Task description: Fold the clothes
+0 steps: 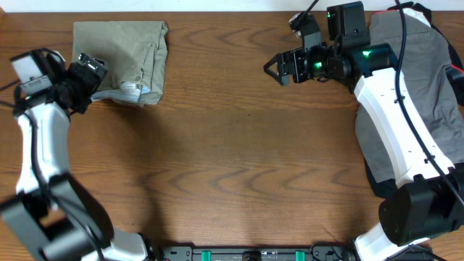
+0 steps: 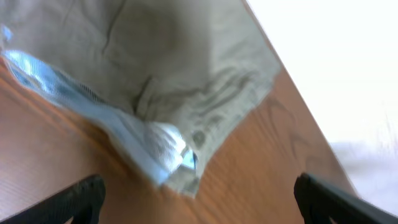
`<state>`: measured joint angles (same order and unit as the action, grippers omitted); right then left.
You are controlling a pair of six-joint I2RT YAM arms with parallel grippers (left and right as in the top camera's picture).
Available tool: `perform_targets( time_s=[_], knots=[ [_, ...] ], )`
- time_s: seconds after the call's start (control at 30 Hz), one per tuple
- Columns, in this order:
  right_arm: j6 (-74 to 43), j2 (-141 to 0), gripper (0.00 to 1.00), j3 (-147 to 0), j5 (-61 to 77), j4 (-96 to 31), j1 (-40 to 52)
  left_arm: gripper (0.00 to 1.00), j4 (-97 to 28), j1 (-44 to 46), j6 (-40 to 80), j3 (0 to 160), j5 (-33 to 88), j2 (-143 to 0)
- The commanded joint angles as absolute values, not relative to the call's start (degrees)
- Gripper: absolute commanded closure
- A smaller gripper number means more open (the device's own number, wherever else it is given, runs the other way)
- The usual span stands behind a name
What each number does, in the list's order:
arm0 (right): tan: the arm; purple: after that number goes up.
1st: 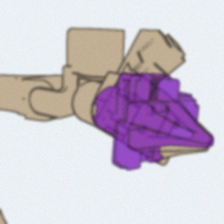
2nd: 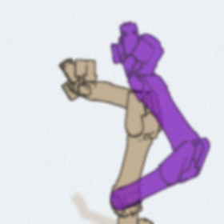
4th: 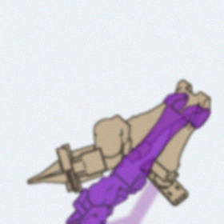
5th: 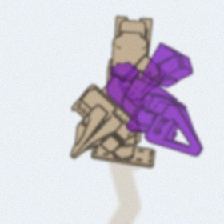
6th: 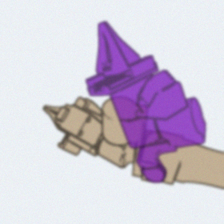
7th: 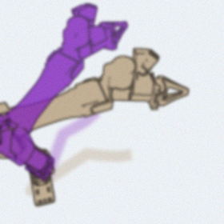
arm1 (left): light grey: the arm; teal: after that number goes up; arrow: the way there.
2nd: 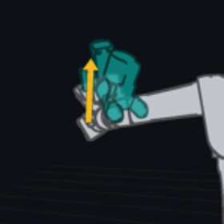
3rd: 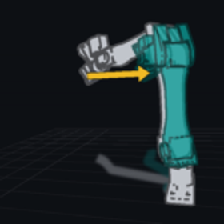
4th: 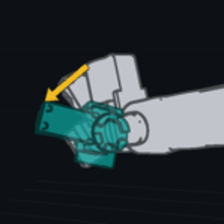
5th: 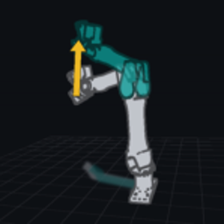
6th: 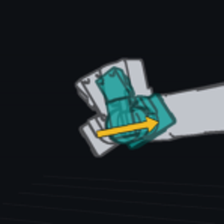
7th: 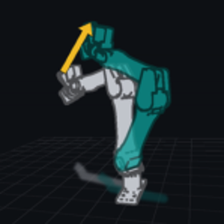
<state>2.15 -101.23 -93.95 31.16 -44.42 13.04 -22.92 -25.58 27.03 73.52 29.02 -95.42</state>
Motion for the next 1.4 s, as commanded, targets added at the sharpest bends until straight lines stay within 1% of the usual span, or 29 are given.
perform_targets(
  time_s=[0.0, 0.1, 0.2, 0.27, 0.4, 0.93, 1.13, 1.3, 1.37],
  knots=[
    [14.52, -99.63, 0.01, -94.52, 29.04, -43.92, 13.23, 0.02, -26.98, -24.58, 13.76, 73.36, 29.63, -90.50],
    [15.59, -99.63, 0.01, -94.52, 18.50, -41.01, 13.23, 0.02, -31.05, -22.33, 9.74, 73.36, 29.50, -86.83],
    [15.57, -99.63, 0.01, -94.50, 11.90, -38.37, 13.17, 0.02, -31.16, -20.80, 9.67, 73.36, 29.32, -86.28],
    [15.51, -99.63, 0.01, -94.50, 10.02, -37.47, 13.15, 0.02, -31.20, -20.43, 9.65, 73.34, 29.32, -86.48],
    [15.51, -99.63, 0.01, -94.50, 9.96, -38.30, 13.15, 0.02, -31.22, -20.45, 9.67, 73.34, 27.59, -86.50],
    [15.51, -99.63, 0.01, -94.50, 9.87, -39.68, 13.15, 0.02, -31.24, -20.45, 9.67, 73.34, 27.59, -86.50],
    [15.49, -99.31, 0.01, -94.50, 8.80, -45.98, 13.15, 0.02, -31.24, -20.43, 9.67, 73.34, 27.59, -86.50],
    [14.66, -92.58, 0.01, -94.08, 9.21, -45.84, 13.26, 0.02, -31.24, -20.43, 9.67, 73.34, 27.59, -86.50],
    [16.19, -88.16, 0.01, -93.08, 9.17, -44.75, 13.19, 0.02, -31.24, -20.45, 9.67, 73.34, 27.59, -86.50]
  ],
)
